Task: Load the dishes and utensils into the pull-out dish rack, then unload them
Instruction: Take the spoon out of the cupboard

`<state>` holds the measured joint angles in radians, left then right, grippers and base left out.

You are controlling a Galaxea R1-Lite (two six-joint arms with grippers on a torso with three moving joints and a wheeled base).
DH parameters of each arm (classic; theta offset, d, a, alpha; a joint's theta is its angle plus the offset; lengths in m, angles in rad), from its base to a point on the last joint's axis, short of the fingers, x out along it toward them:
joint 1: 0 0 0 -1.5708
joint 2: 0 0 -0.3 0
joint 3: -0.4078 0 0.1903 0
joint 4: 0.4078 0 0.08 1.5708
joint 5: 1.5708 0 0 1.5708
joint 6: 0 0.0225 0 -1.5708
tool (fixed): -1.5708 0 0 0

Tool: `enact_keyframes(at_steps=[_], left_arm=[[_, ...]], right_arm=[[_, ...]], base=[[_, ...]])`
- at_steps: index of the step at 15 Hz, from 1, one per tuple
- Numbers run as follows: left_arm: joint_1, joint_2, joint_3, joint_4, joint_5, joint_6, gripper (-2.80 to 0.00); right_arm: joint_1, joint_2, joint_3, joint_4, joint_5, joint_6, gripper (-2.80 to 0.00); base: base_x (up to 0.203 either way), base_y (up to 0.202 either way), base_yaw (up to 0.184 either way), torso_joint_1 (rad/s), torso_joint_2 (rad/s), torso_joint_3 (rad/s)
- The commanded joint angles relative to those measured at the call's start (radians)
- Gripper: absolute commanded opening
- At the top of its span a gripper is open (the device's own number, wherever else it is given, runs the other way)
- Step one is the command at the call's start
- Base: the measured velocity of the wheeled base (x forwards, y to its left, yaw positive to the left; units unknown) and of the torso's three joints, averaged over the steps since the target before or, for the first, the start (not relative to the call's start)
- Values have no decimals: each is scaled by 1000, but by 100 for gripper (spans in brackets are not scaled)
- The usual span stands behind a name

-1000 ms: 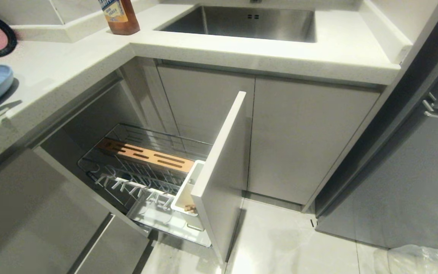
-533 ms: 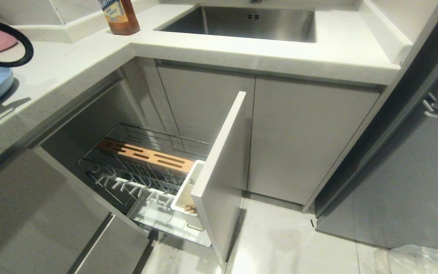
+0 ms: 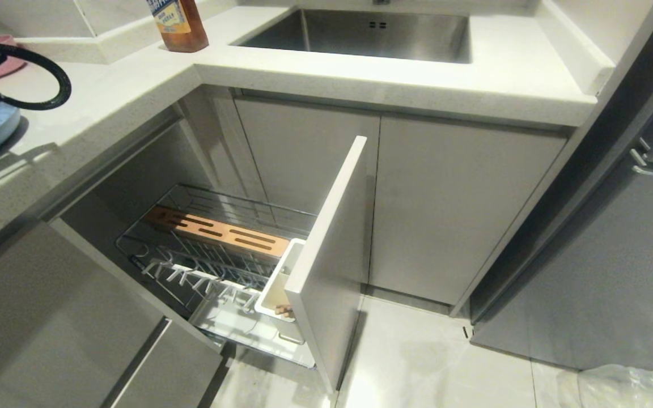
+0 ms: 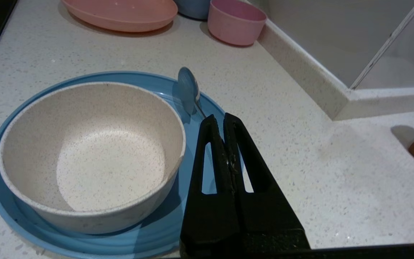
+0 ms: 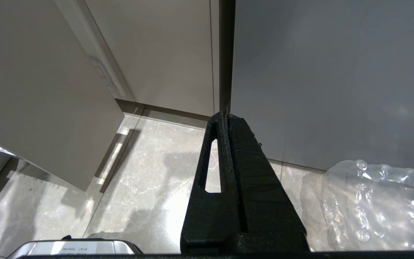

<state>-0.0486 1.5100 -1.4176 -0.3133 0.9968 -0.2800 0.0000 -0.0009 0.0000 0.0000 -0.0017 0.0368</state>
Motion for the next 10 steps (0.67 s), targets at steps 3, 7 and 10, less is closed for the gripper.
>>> enact_keyframes(at_steps=[3,7,10], left_arm=[[-2,-1,22,6,6,19,-280],[-2,11,26,8,6,21,-280],[-2,36,27,8,6,21,-280]], right_arm=[[0,1,0,0,0,0,-280],[0,1,0,0,0,0,-280],[0,1,0,0,0,0,-280]], base=[[0,0,0,0,0,0],[0,0,0,0,0,0],[0,0,0,0,0,0]])
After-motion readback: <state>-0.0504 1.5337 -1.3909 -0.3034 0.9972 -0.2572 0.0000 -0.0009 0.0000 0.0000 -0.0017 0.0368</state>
